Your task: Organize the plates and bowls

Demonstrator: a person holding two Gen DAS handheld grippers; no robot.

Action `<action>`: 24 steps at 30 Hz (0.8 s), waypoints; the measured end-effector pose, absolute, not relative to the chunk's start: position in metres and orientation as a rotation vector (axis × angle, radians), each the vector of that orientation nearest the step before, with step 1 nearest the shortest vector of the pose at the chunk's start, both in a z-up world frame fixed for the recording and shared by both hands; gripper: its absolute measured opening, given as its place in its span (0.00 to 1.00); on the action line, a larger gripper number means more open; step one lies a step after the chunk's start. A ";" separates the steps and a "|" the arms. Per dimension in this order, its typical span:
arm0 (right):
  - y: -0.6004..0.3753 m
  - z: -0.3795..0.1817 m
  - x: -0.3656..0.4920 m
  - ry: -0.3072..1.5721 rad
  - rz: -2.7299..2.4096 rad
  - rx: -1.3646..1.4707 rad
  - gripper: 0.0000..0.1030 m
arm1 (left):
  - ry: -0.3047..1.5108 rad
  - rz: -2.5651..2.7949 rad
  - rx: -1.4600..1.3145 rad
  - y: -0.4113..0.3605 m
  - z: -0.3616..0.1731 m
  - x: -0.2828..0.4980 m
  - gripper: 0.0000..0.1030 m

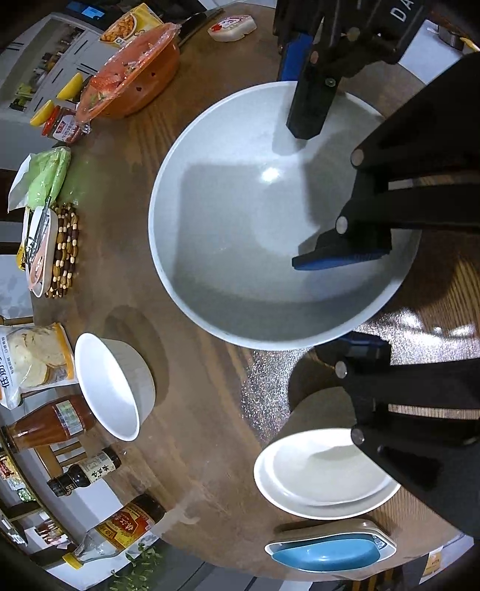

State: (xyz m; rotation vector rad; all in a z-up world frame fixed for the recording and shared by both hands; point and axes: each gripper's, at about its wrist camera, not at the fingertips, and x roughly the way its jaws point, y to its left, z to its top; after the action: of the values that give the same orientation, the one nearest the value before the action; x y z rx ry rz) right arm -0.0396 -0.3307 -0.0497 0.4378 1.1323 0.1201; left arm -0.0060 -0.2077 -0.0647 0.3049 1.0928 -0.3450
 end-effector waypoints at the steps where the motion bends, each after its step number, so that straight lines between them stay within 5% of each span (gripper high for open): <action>1: -0.331 -0.050 -0.039 1.135 0.119 0.439 0.25 | 1.092 -0.347 0.303 -0.208 -0.064 -0.006 0.28; 14: -0.337 -0.020 -0.043 1.021 0.109 0.436 0.38 | 0.987 -0.338 0.272 -0.198 -0.033 -0.017 0.54; 18: -0.335 -0.005 -0.045 0.974 0.116 0.419 0.45 | 0.918 -0.314 0.269 -0.192 -0.016 -0.021 0.71; 24: -0.329 0.009 -0.041 0.938 0.131 0.397 0.50 | 0.843 -0.284 0.267 -0.184 0.002 -0.024 0.78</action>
State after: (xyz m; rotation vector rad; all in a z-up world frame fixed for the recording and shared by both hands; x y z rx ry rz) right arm -0.0409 -0.3290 0.0087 0.3974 0.9376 0.1315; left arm -0.0235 -0.1843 0.0019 0.2673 0.8428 -0.2842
